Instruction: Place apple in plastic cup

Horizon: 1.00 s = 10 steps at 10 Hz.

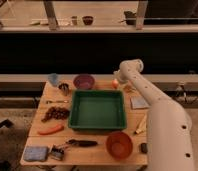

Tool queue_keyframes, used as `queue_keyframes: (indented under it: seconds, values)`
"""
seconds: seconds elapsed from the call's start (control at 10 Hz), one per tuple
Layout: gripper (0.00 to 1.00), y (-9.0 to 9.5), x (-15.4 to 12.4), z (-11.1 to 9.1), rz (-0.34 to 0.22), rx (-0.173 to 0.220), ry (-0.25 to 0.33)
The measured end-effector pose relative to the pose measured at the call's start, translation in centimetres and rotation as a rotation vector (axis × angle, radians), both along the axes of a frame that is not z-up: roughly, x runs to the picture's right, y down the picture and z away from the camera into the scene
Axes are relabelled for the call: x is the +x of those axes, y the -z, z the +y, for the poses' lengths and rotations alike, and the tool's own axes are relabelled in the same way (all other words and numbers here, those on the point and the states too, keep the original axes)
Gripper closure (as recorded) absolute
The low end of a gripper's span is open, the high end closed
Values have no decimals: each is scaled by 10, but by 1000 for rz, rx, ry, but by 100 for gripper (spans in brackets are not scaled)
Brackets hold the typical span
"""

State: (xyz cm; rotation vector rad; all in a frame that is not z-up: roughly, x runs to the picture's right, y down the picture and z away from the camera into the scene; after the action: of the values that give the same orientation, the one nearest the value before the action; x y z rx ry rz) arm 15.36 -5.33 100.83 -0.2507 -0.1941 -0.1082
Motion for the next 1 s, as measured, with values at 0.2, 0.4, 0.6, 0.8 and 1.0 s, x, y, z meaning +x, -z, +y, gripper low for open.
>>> queue_keyframes:
  seconds: [0.2, 0.4, 0.6, 0.8, 1.0]
  values:
    - [20, -1, -2, 0, -5, -5, -1]
    - [20, -2, -2, 1, -10, -12, -3]
    - [20, -6, -2, 2, -15, -25, 0]
    - [20, -12, -4, 3, -16, -38, 7]
    - [20, -16, -5, 1, -14, -43, 9]
